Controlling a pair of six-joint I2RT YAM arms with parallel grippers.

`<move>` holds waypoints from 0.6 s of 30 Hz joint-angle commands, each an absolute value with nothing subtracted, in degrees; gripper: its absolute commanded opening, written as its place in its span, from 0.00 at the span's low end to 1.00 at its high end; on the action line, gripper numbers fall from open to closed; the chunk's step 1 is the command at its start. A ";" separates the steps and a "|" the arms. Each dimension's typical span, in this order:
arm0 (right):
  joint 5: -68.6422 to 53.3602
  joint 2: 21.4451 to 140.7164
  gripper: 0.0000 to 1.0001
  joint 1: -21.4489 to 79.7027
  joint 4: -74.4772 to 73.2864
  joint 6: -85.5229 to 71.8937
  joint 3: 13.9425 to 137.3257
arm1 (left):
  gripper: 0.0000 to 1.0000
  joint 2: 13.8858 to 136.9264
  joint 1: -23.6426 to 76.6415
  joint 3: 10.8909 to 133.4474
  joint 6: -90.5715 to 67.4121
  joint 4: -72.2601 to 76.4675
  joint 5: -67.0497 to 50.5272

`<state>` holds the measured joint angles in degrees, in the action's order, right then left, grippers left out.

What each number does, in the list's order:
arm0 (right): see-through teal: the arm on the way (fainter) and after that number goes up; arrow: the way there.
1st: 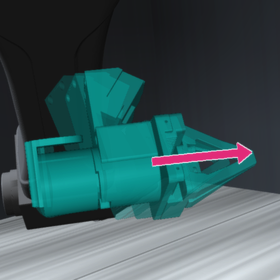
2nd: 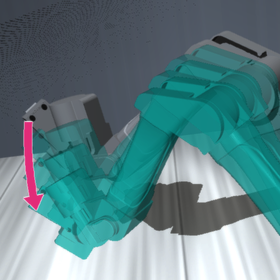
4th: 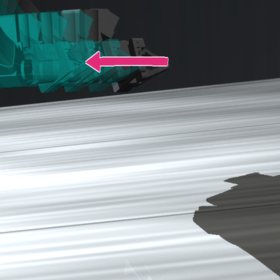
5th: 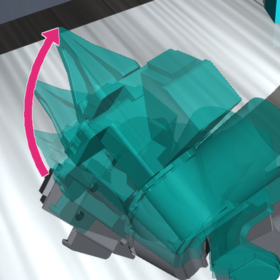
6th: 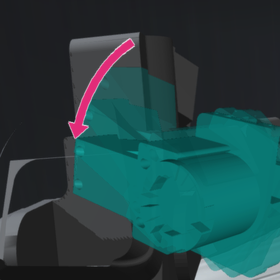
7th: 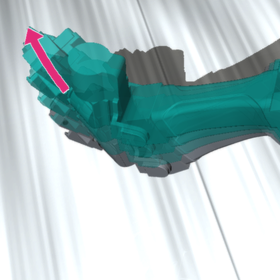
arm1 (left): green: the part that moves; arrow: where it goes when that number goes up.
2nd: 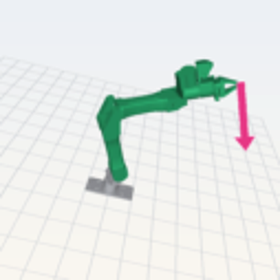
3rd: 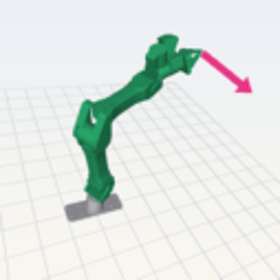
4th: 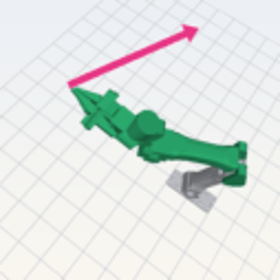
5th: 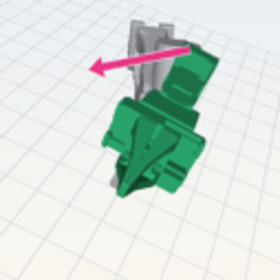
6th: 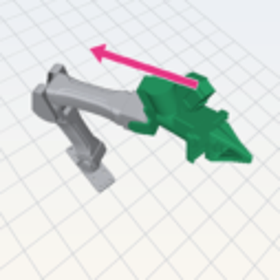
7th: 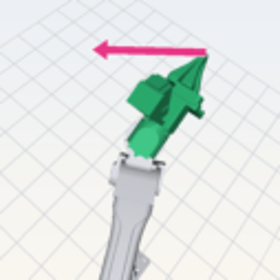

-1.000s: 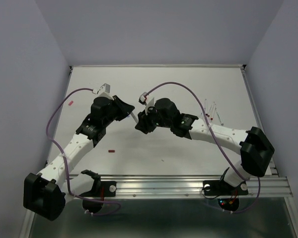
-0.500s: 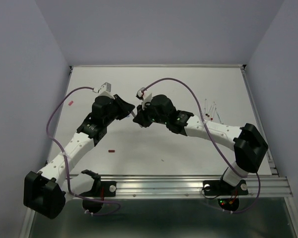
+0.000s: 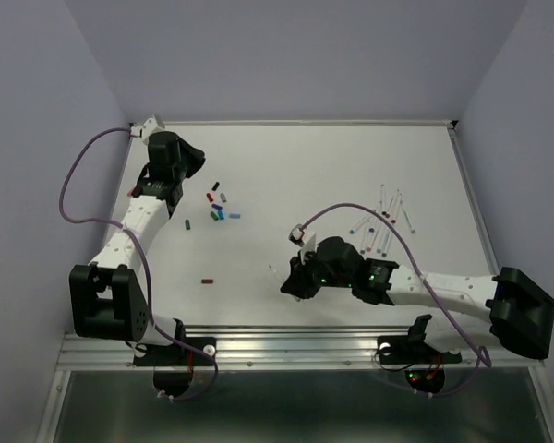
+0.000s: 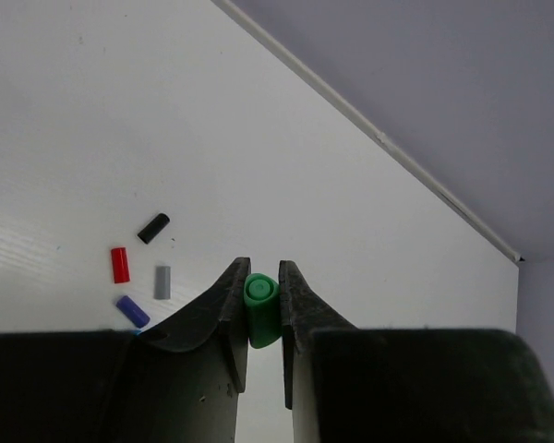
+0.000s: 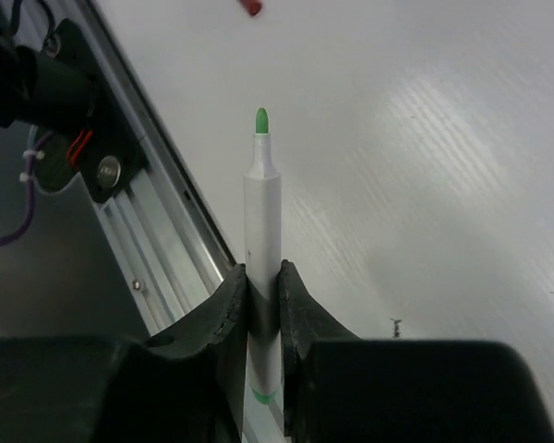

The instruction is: Open the pen caps

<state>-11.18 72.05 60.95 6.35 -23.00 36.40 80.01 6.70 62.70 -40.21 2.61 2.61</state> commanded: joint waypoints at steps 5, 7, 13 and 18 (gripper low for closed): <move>2.52 69.96 0.01 47.14 2.30 -29.08 39.37 | 0.00 77.70 7.65 57.23 -37.35 2.81 -5.34; 9.99 72.58 0.03 40.45 -4.08 -29.62 41.21 | 0.03 76.99 8.00 52.15 -37.44 1.94 -6.59; 15.99 81.20 0.04 29.98 -7.91 -29.80 46.05 | 0.11 77.34 13.44 45.09 -36.65 -0.96 -5.37; 15.56 90.17 0.05 28.04 -7.74 -28.83 51.06 | 0.26 78.66 15.29 45.97 -35.86 -5.44 -0.62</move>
